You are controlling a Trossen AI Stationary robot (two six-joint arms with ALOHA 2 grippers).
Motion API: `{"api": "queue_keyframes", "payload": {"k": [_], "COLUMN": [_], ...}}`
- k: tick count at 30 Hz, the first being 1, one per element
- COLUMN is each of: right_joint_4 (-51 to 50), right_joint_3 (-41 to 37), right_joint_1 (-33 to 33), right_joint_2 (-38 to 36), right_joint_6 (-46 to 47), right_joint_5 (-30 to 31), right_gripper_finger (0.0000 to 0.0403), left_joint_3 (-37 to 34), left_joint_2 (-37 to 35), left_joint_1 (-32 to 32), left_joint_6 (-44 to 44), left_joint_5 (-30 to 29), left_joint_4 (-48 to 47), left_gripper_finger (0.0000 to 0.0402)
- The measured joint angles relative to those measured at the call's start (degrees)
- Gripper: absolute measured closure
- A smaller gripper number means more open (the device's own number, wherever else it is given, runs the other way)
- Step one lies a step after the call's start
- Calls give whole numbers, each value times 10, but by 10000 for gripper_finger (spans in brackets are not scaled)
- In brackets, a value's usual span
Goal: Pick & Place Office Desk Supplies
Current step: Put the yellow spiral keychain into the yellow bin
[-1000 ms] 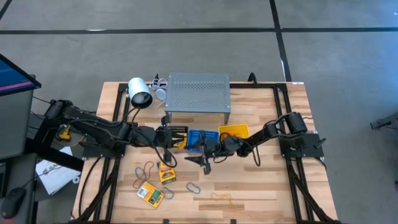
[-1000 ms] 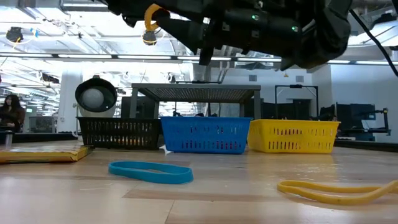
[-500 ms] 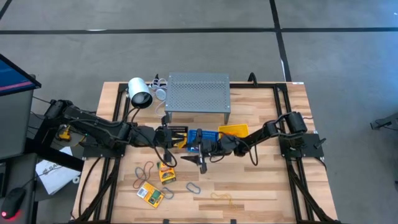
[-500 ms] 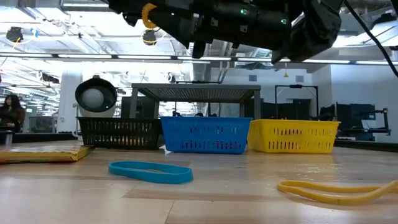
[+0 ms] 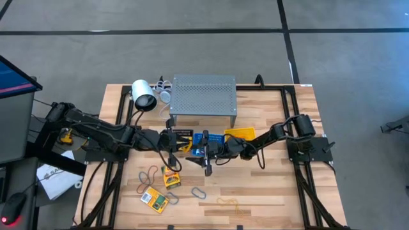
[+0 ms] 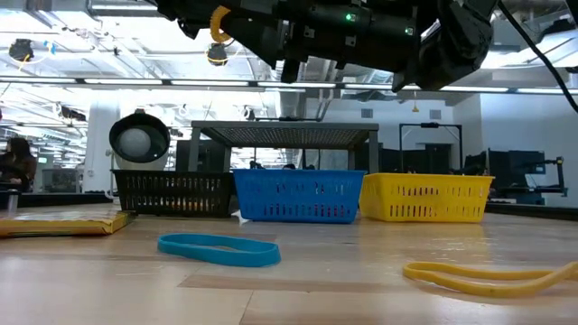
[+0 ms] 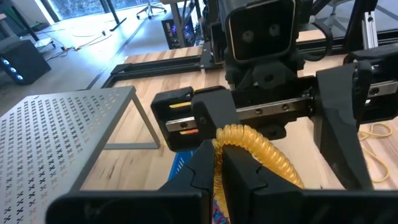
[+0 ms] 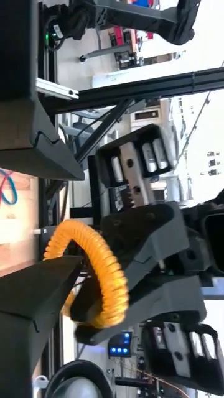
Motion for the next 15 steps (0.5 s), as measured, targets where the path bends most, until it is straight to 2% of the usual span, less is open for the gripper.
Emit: {"api": "queue_keyframes", "payload": {"k": [10,15], "right_joint_4": [19,19], "right_joint_3": [0,0], "right_joint_1": [3,6], "right_joint_2": [0,0], "right_joint_6": [-9,-6], "right_joint_5": [-1,-2], "right_gripper_finger": [200,234], "left_joint_3": [0,0], "left_joint_2": [0,0], "left_joint_1": [0,0], "left_joint_6": [0,0], "left_joint_5": [-4,-7], "left_joint_4": [0,0], "left_gripper_finger": [393,393]}}
